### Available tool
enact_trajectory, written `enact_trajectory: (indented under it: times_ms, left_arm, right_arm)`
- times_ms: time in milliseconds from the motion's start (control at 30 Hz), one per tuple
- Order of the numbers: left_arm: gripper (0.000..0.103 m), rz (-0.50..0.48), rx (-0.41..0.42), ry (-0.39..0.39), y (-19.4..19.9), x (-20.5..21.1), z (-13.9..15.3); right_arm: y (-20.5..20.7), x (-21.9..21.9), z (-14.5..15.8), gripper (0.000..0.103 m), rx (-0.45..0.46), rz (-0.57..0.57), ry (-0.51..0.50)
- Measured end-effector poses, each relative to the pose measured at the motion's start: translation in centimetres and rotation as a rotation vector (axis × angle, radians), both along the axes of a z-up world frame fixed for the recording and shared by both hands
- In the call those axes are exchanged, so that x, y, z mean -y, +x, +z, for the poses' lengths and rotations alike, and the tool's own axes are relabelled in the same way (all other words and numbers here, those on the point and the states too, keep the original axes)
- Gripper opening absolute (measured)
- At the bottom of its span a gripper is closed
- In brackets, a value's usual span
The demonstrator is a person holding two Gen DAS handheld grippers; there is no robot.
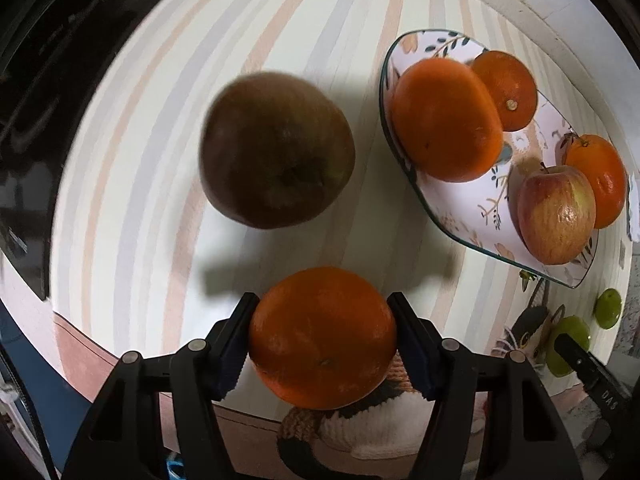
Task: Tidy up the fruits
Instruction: 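Place the green apple on the plate with the right tool while the left places a tangerine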
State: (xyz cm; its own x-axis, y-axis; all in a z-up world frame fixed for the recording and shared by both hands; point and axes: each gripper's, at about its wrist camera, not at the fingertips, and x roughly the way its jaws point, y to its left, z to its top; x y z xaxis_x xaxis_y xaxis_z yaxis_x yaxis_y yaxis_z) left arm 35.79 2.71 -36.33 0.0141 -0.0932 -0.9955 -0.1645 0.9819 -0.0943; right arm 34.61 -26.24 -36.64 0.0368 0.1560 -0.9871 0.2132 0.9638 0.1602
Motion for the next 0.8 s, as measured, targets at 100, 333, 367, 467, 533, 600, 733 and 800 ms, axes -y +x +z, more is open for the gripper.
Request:
enact_trajectory:
  times_ms: [100,333,367,467,533,600,733,800]
  left_arm:
    - [0.063,-0.022,0.022,0.010,-0.2,0.2,0.5]
    - [0.063,-0.054,0.083,-0.013,-0.9,0.7,4.1]
    - [0.063,-0.061,0.101,-0.032,-0.6,1.1,5.2]
    - [0.063,-0.086,0.150,-0.078,0.9,2.5,8.1]
    - [0.063,-0.117,0.175,-0.113,2.9,3.7,9.8]
    - [0.063,-0.166,0.179,-0.140,5.2,6.1,10.8]
    - [0.063,-0.248,0.157,-0.156,10.4,9.0,10.9]
    - [0.063,-0.289,0.134,-0.148,12.1,10.7,10.1]
  right_arm:
    - [-0.5,-0.4,0.1,0.059,0.021,0.003,-0.003]
    - [-1.0,-1.2,3.5,0.059,0.100,0.007,0.038]
    - [-0.9,-1.3,4.0,0.059,0.113,0.005,0.046]
    - [0.2,-1.5,5.9,0.059,0.156,0.001,0.068]
    - [1.6,-1.7,6.5,0.059,0.172,0.003,0.078]
    - [2.9,-2.1,6.7,0.059,0.184,0.011,0.076]
    - [5.3,-2.6,5.5,0.059,0.171,0.011,0.083]
    - [6.0,-2.6,4.8,0.059,0.160,-0.003,0.092]
